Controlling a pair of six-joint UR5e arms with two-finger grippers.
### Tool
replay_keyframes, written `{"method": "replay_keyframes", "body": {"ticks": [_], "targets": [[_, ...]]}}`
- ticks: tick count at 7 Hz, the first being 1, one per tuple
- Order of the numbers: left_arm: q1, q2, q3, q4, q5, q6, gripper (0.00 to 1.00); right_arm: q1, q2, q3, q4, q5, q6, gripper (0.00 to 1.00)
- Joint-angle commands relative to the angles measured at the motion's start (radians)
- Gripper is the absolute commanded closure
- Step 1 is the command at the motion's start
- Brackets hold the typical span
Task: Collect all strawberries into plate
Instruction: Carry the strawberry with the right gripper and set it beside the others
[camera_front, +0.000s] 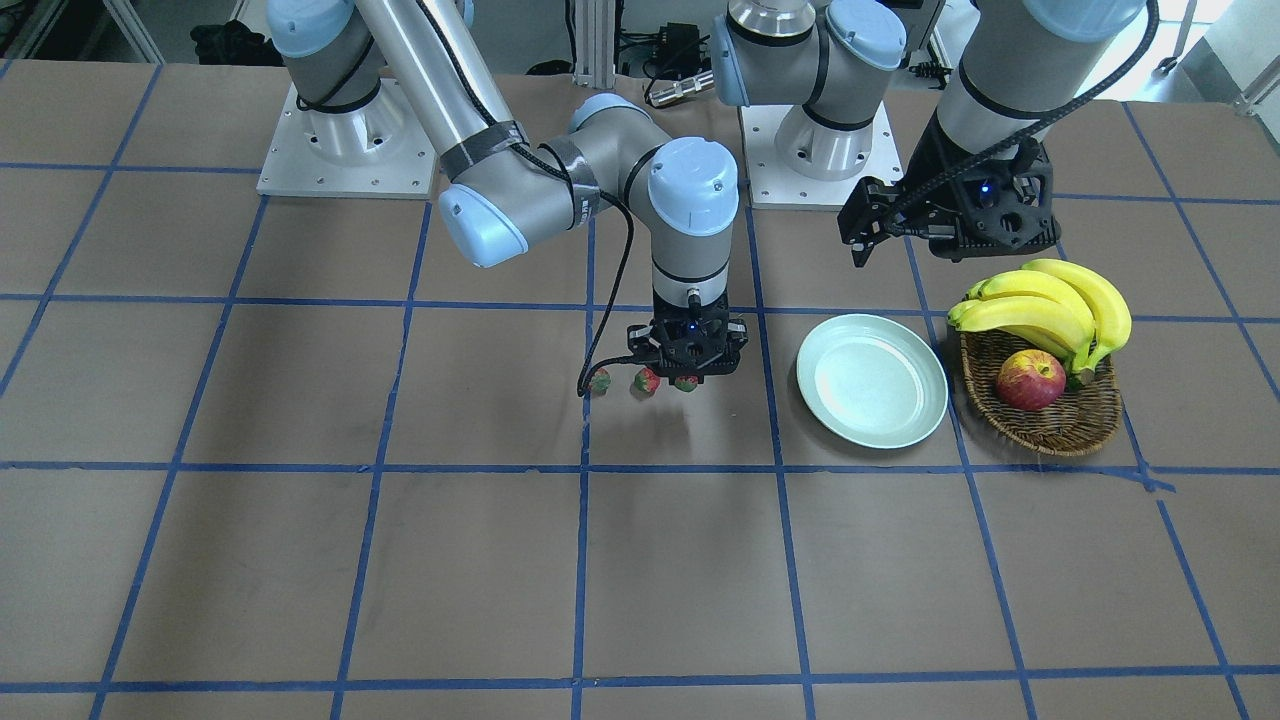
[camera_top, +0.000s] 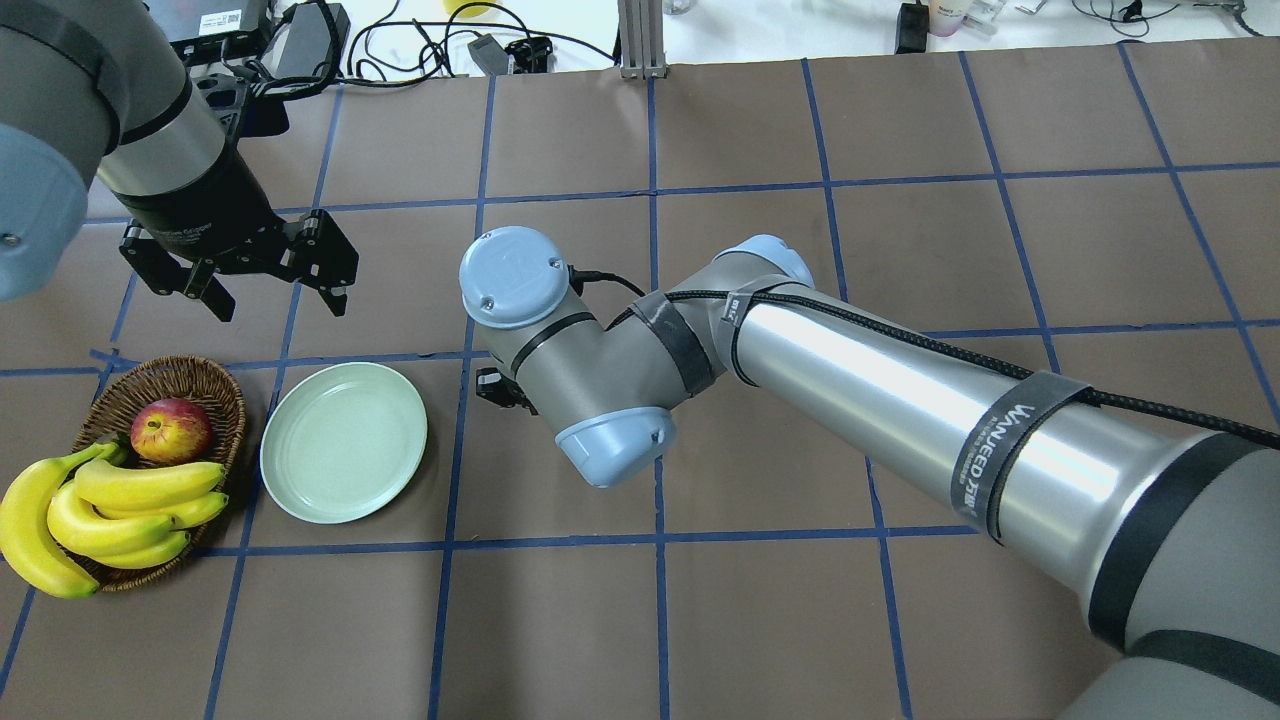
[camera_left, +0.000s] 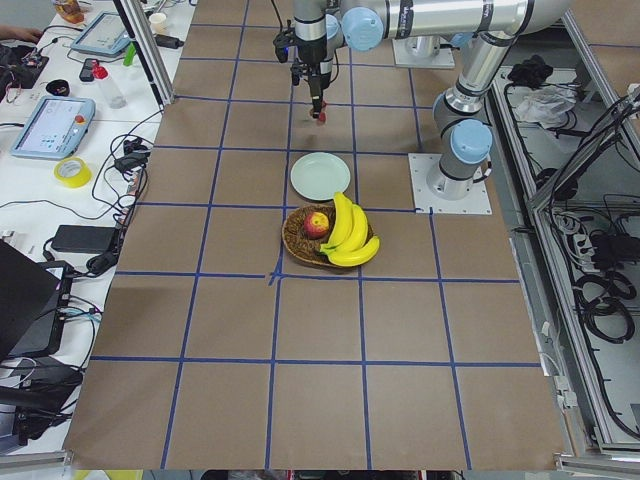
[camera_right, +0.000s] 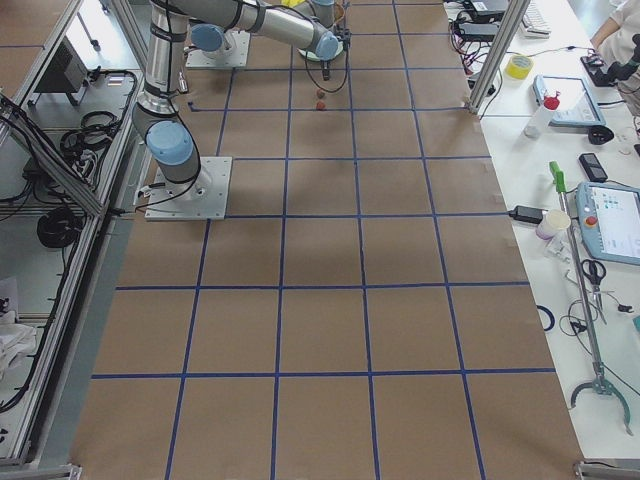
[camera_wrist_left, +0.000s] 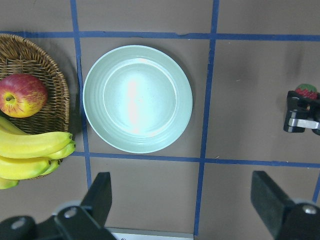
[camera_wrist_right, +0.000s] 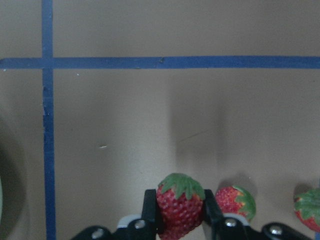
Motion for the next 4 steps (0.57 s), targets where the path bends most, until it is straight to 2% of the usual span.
{"method": "replay_keyframes", "body": {"ticks": [1,2,4], "targets": [[0.008,-0.014,-0.002,0.001,0.002,0.0,0.0,0.002,0.02,0.03,-0.014,-0.004,0.003,0.2],[0.008,-0.014,-0.002,0.001,0.002,0.0,0.0,0.002,0.02,0.031,-0.013,-0.001,0.002,0.0],[0.008,-0.016,-0.002,0.003,-0.006,0.0,0.0,-0.003,-0.023,0.0,0.001,-0.017,-0.047,0.0]]}}
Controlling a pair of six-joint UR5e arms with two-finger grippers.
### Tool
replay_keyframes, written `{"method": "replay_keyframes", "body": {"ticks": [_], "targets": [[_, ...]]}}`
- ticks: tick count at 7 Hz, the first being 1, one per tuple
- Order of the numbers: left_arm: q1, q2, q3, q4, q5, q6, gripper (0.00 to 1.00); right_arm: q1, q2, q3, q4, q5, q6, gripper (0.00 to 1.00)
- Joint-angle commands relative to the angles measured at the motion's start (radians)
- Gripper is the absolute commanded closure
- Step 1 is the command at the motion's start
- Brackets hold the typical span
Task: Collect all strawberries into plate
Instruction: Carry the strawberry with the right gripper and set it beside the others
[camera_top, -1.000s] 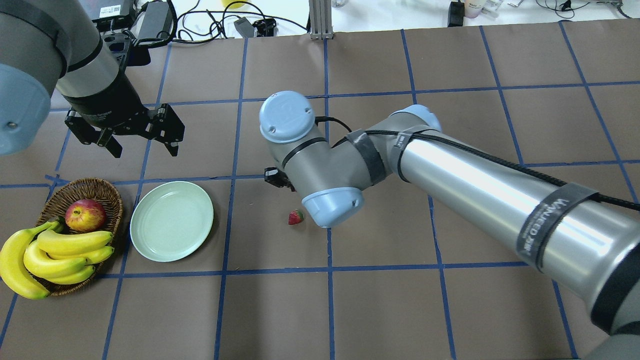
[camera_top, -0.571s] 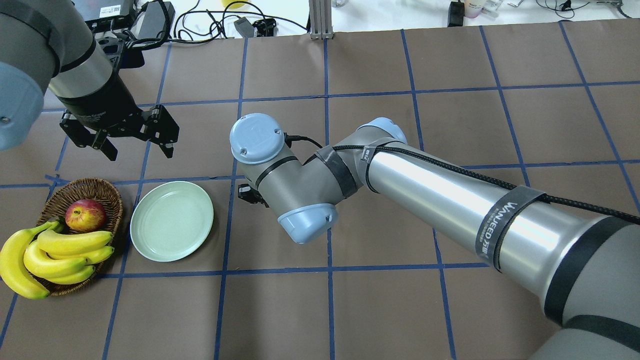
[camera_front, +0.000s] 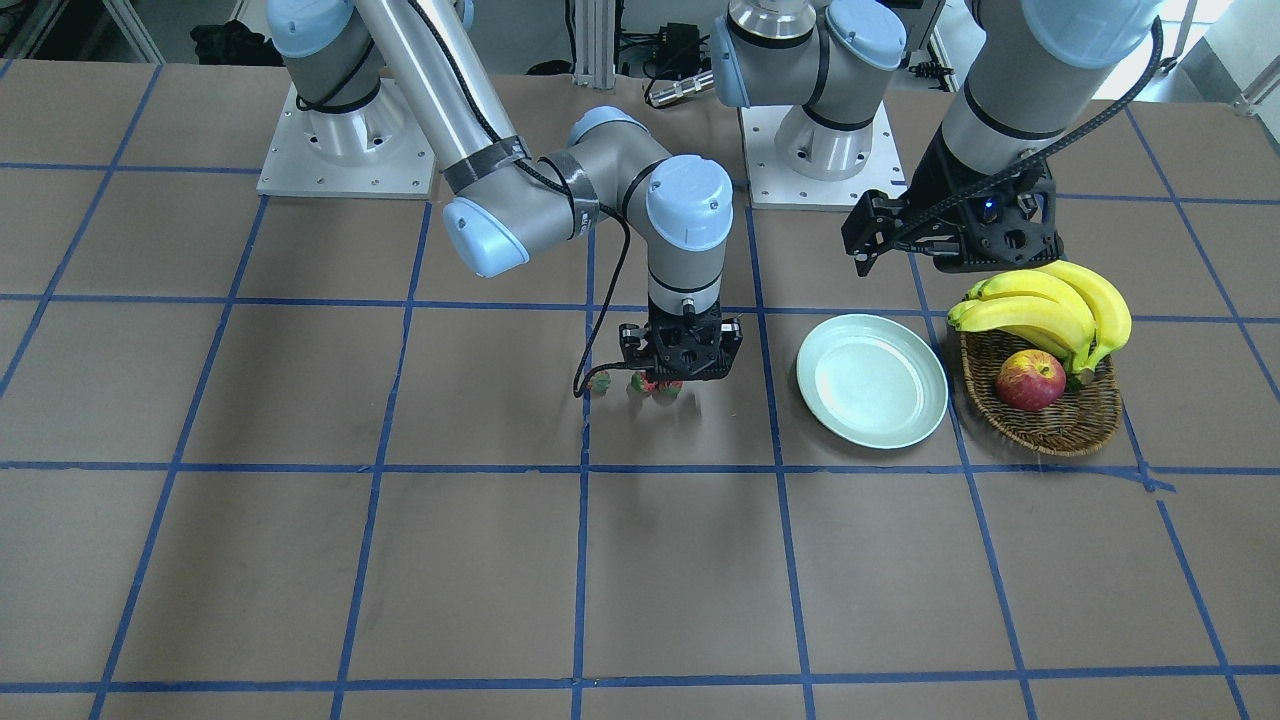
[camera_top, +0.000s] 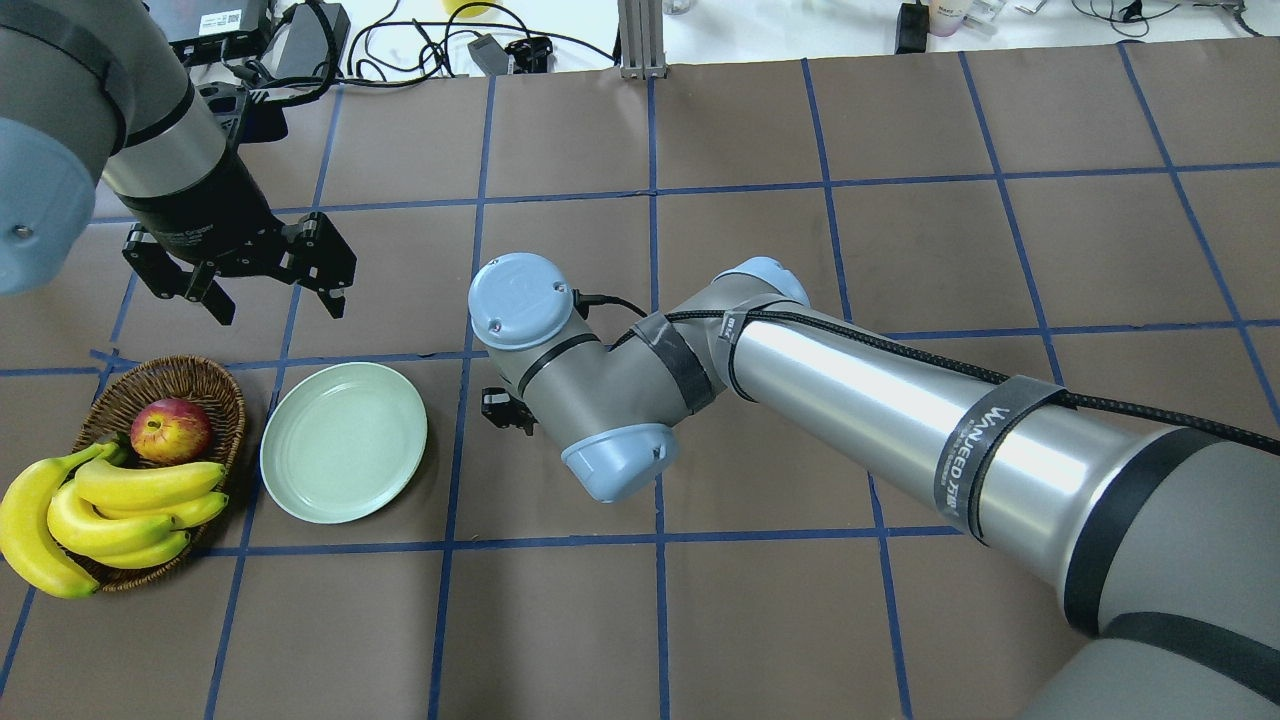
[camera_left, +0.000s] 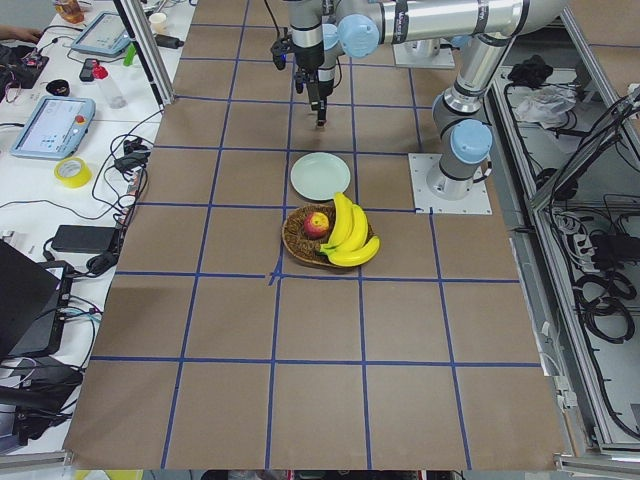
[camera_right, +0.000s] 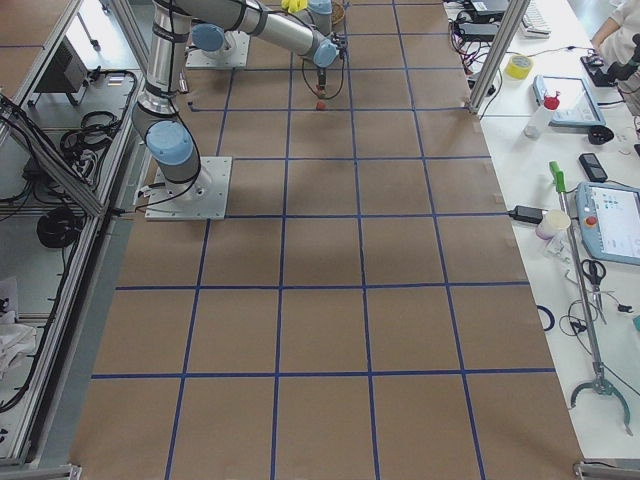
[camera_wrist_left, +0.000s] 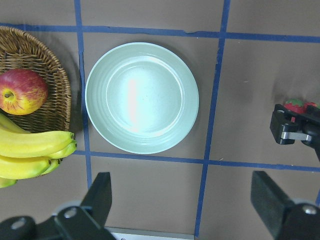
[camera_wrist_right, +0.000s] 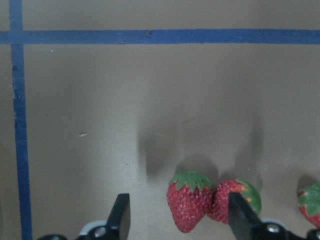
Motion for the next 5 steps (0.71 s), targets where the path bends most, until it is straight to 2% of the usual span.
{"method": "replay_keyframes", "body": {"ticks": [1,2,4,5], "targets": [[-0.003,0.0,0.002,0.004,0.002,-0.014,0.0,-0.042,-0.092,-0.034,0.063,-0.029,-0.076,0.0],[0.0,0.0,0.002,0.007,-0.004,-0.015,0.0,-0.135,-0.168,-0.046,0.217,-0.027,-0.163,0.0],[0.002,-0.008,-0.001,0.01,-0.003,-0.018,0.0,-0.352,-0.309,-0.054,0.444,-0.024,-0.312,0.0],[-0.004,-0.02,-0.008,0.024,-0.012,-0.02,0.0,-0.399,-0.377,-0.057,0.574,-0.07,-0.454,0.0]]}}
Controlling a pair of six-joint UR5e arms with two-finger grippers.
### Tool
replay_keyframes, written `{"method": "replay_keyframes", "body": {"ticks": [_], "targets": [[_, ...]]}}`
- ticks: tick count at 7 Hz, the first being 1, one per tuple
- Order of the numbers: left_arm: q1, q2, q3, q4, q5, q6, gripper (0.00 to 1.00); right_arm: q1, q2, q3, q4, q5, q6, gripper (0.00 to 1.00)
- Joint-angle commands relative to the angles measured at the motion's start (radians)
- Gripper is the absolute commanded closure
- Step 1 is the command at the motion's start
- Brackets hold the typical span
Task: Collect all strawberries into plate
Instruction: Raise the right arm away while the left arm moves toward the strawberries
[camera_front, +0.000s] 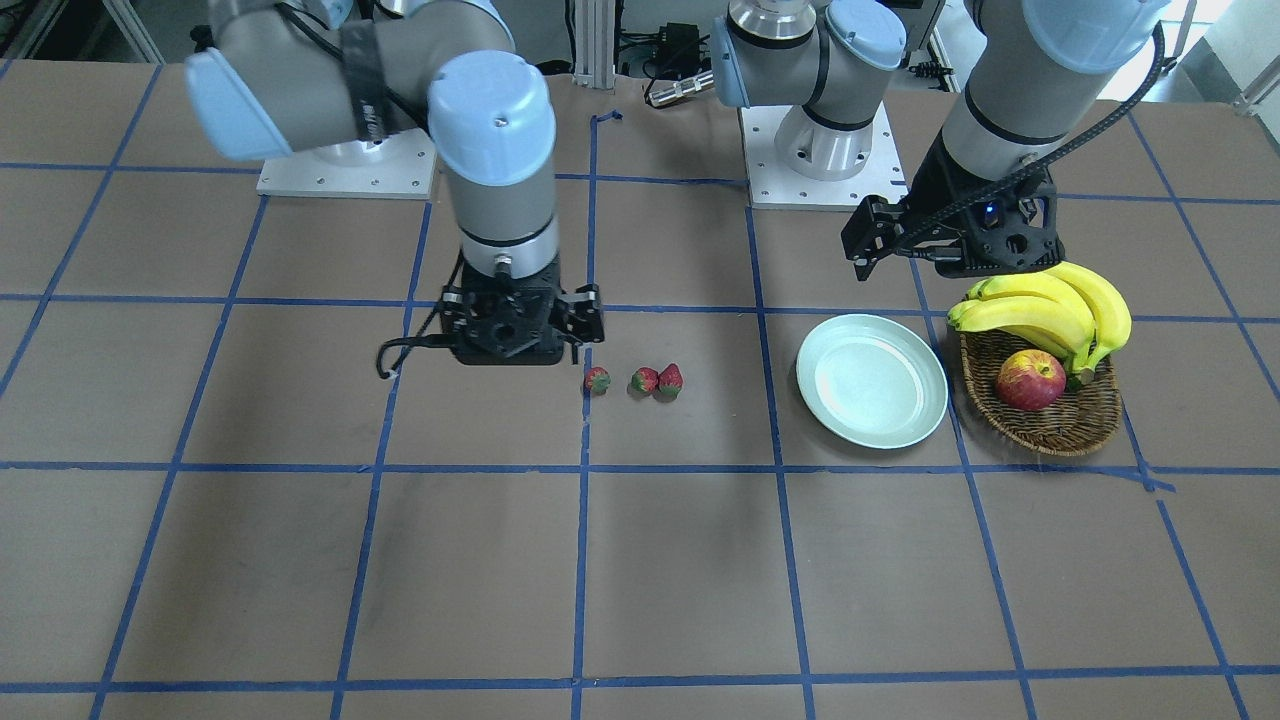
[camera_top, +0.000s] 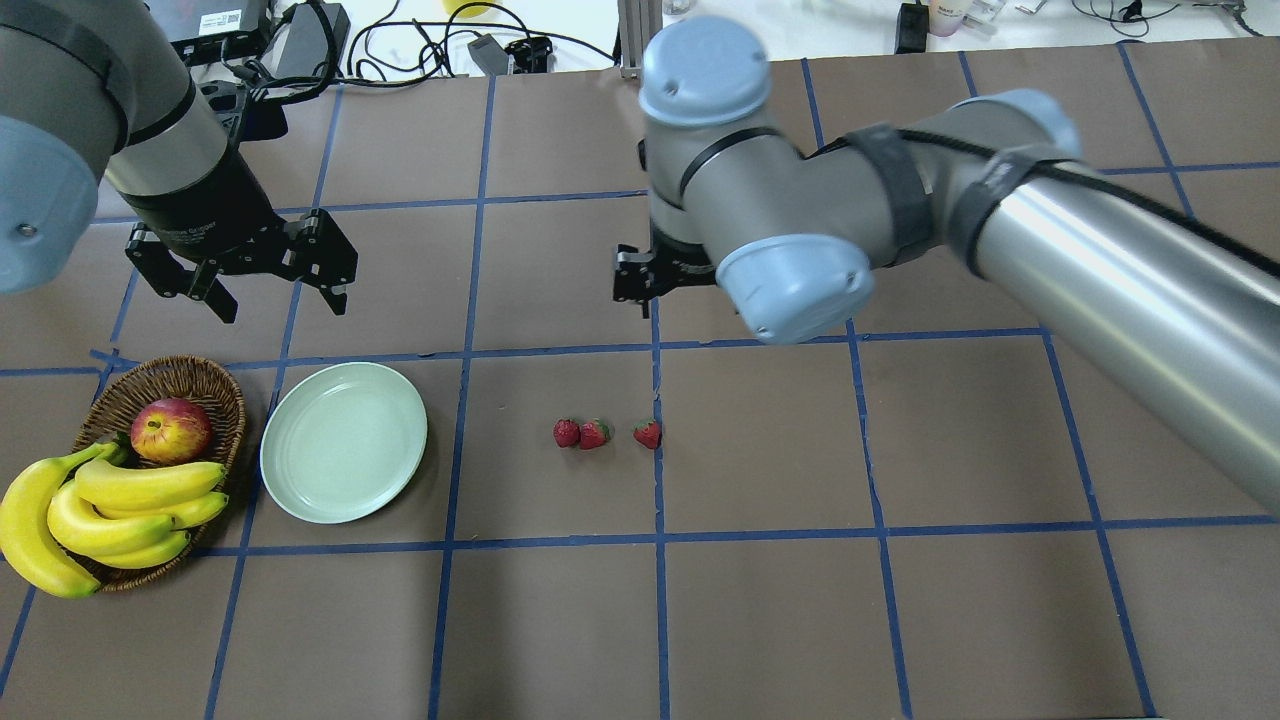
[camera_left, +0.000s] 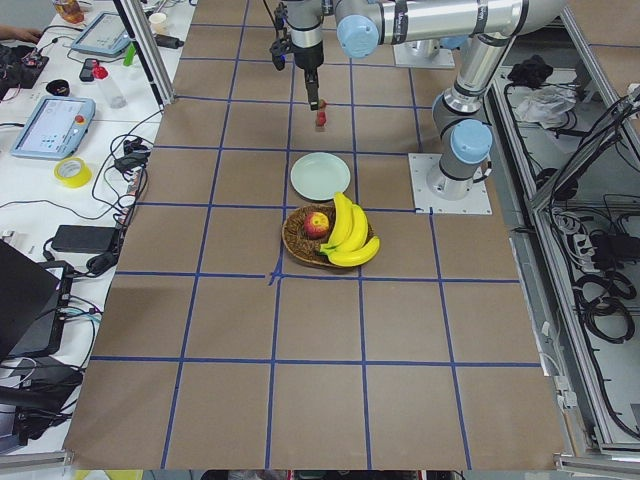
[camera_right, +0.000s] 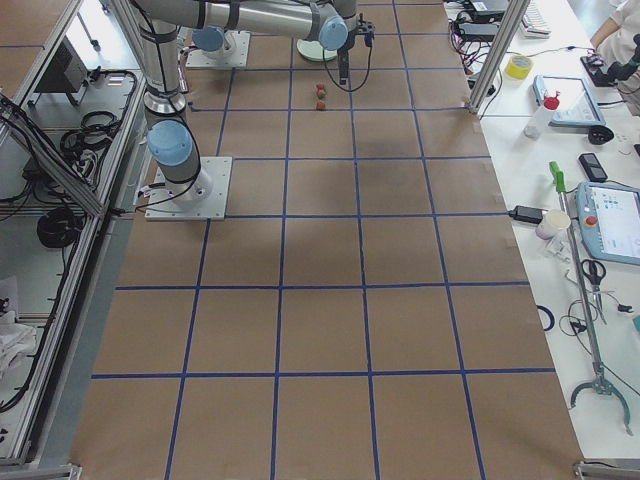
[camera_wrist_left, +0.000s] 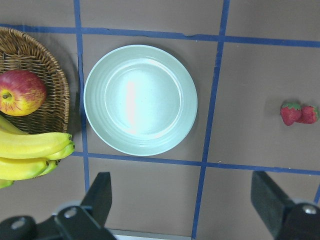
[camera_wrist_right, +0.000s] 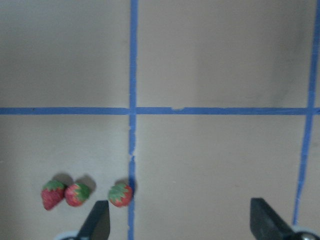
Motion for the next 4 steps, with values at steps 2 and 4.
{"method": "replay_keyframes", "body": {"ticks": [2,4], "targets": [[-0.071,-0.034,-0.104,0.181,-0.065,-0.006,0.0,-0.126,-0.148,-0.195,0.352,-0.067,-0.171,0.0],[-0.138,-0.082,-0.187,0.341,-0.106,-0.008,0.0,-0.147,-0.162,-0.274,0.479,-0.067,-0.177,0.0]]}}
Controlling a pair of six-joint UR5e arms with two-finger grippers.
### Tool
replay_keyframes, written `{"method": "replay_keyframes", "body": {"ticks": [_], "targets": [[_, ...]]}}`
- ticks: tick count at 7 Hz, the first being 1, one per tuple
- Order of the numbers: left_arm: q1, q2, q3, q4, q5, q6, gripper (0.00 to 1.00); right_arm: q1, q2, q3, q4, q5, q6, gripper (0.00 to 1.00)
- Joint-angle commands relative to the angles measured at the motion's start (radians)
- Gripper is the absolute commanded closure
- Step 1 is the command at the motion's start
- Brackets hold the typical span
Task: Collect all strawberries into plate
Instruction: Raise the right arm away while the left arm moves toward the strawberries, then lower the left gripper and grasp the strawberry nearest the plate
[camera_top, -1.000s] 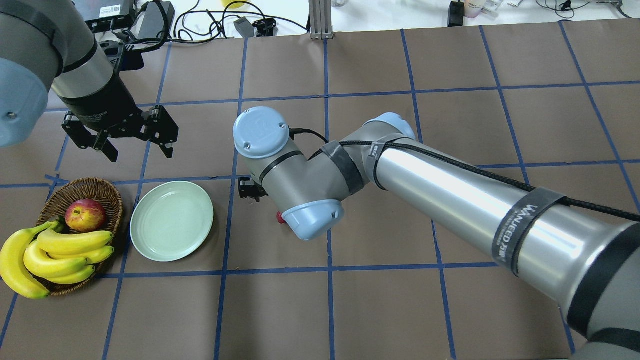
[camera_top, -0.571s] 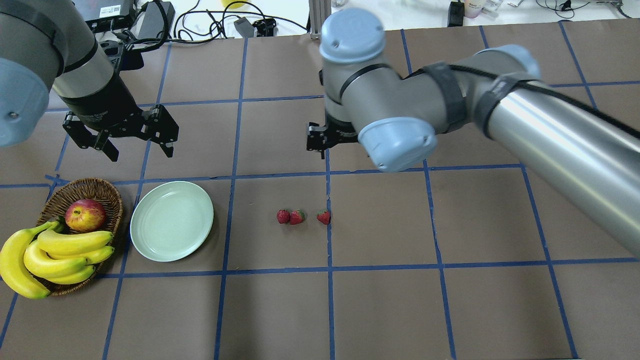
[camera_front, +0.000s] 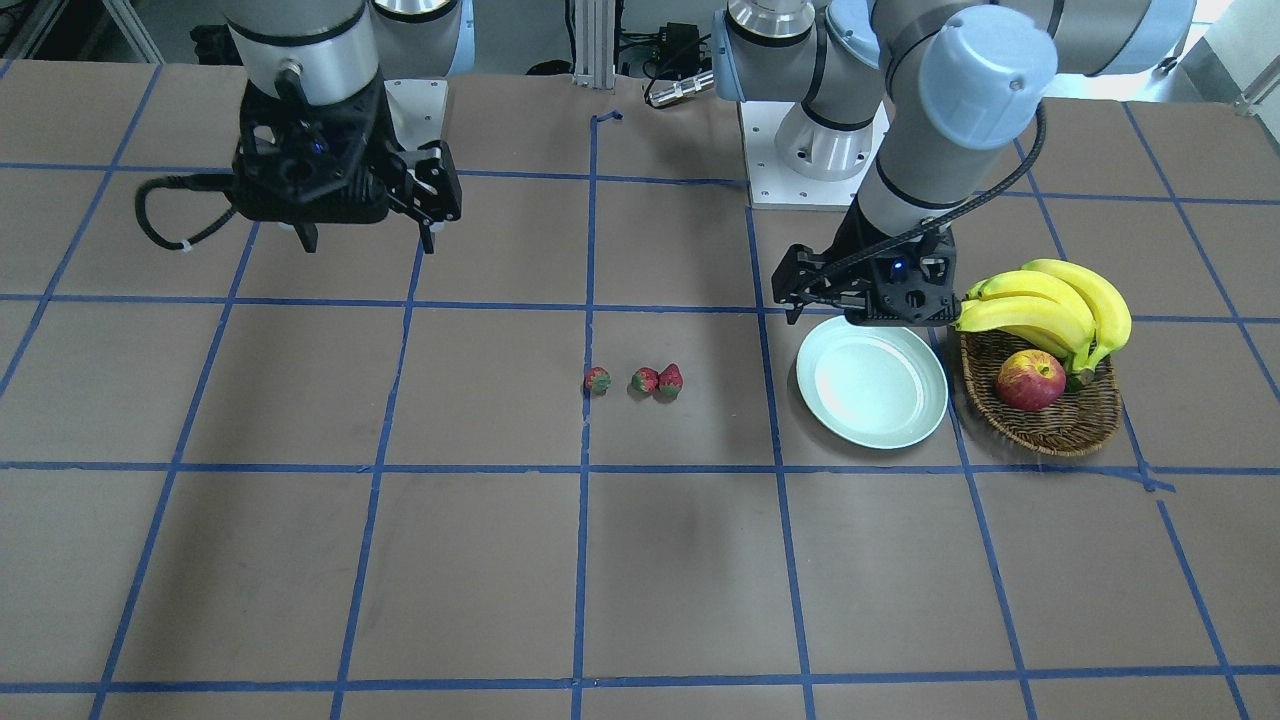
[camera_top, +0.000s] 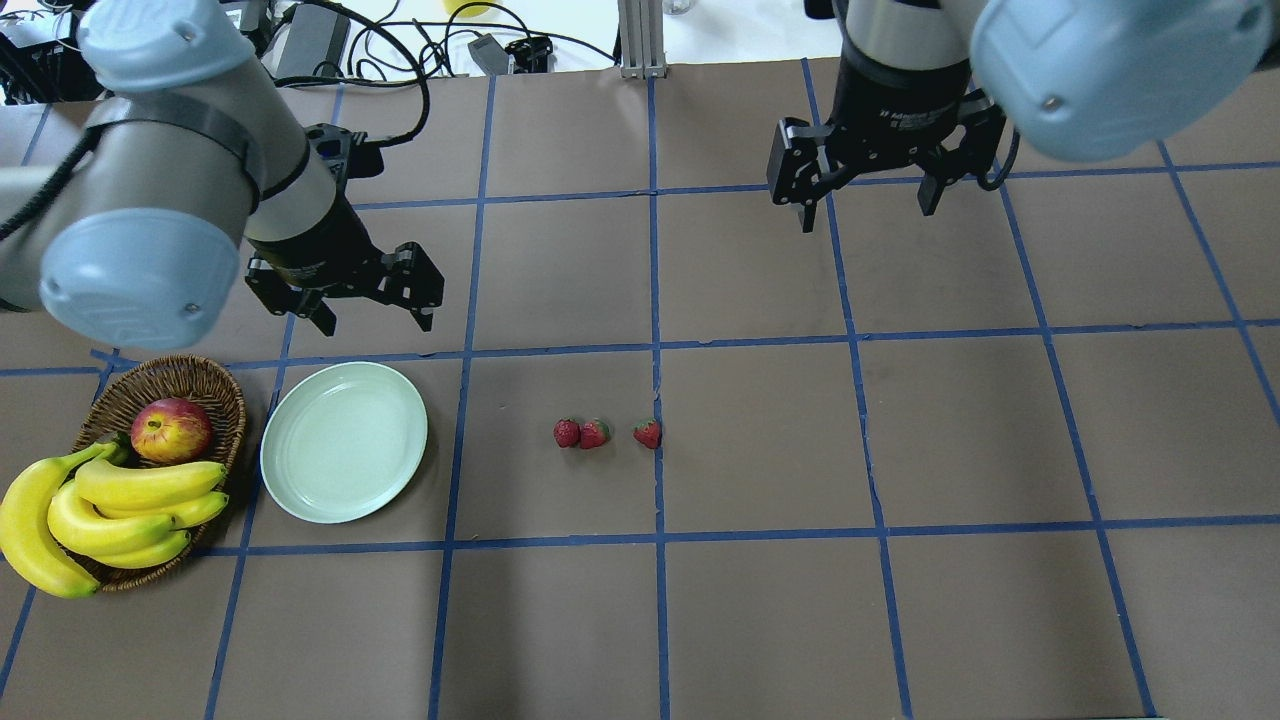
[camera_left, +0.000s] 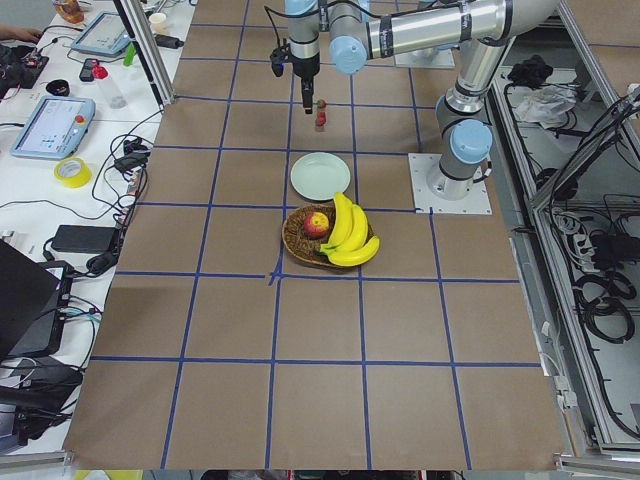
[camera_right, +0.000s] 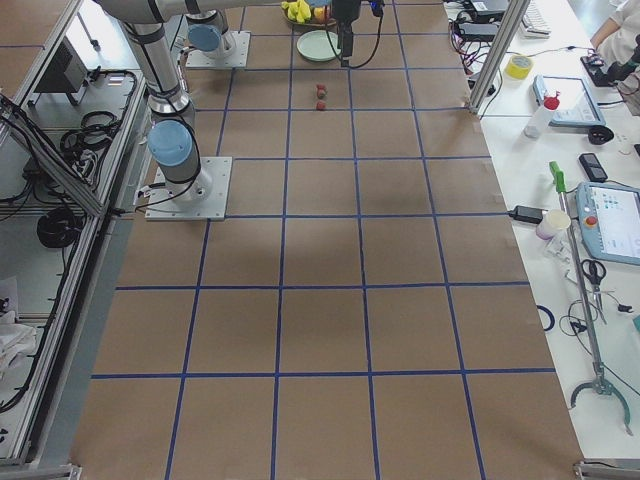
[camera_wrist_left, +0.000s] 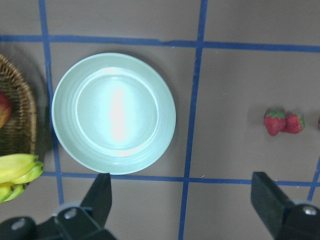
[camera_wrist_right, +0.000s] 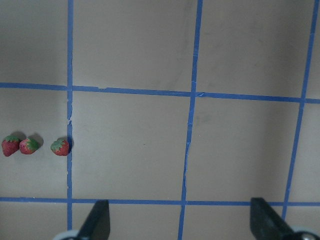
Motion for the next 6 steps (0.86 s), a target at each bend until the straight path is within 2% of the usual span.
{"method": "replay_keyframes", "body": {"ticks": [1,3,5,6], "targets": [[-0.062,-0.049,-0.06,0.095,-0.061,-0.001,0.0,-0.036,-0.011,-0.038,0.054,0.03,-0.004,0.0],[-0.122,-0.107,-0.086,0.161,-0.064,-0.001,0.0,-0.13,-0.011,-0.039,0.071,0.084,-0.081,0.0],[-0.142,-0.161,-0.17,0.317,-0.121,0.001,0.0,-0.133,-0.014,-0.038,0.074,0.069,-0.099,0.0],[-0.143,-0.176,-0.198,0.342,-0.121,0.002,0.0,-0.132,-0.02,-0.035,0.075,0.067,-0.12,0.0]]}}
